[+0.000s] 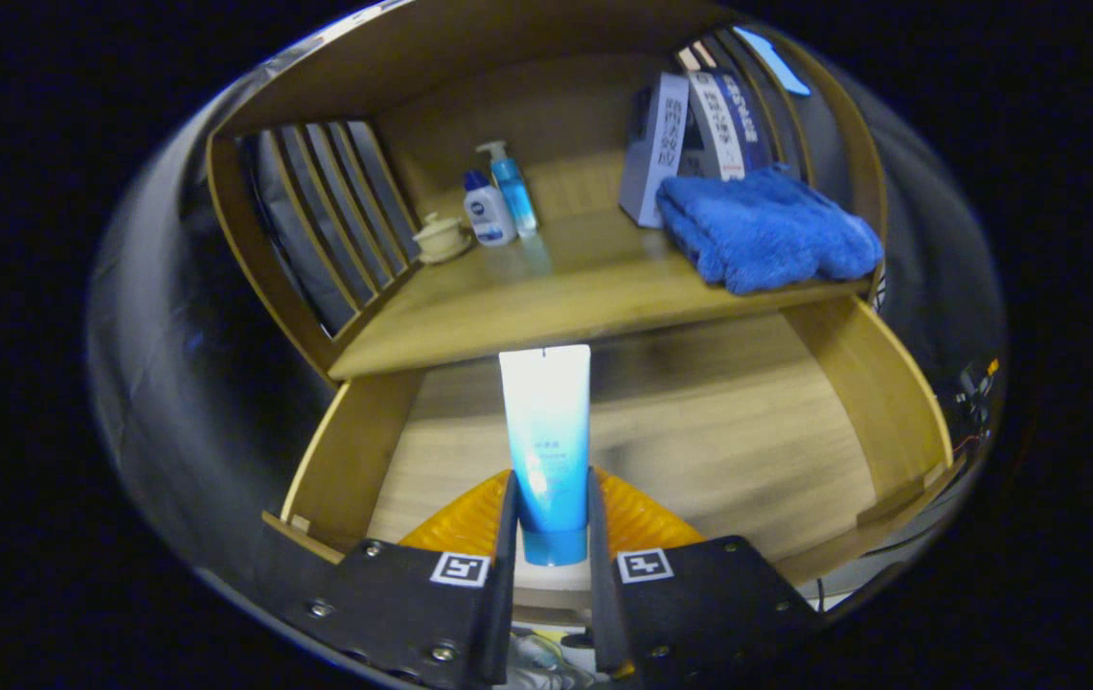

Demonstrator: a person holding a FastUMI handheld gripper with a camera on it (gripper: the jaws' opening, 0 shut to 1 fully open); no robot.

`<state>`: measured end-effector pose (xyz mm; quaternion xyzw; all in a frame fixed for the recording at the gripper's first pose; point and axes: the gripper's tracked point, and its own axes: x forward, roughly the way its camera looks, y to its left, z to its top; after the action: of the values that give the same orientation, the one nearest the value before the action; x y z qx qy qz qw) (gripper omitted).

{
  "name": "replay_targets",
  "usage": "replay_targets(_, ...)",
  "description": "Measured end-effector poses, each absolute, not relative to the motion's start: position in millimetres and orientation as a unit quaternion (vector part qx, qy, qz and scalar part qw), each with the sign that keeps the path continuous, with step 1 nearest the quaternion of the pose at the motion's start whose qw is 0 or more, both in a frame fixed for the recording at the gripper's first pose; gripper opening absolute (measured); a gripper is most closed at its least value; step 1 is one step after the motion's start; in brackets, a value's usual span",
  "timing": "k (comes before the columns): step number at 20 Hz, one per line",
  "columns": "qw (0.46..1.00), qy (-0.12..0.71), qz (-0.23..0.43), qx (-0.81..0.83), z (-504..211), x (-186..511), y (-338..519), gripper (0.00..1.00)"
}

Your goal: Pull open the drawer, take out the items inside it, and place them on the countertop above the cabinet.

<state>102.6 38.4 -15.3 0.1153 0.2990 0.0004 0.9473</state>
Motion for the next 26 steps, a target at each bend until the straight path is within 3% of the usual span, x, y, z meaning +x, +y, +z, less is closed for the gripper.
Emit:
replay_targets(7, 0.961, 0.237, -0.001, 0.14, 71.2, 116.1, 29.0, 0.34)
replay_targets(13, 0.969, 0.221, -0.014, 0.105, 102.8, 172.0, 24.9, 0.34)
replay_targets(26, 0.966, 0.246, -0.05, 0.055, 25.8, 289.0, 24.5, 0.34)
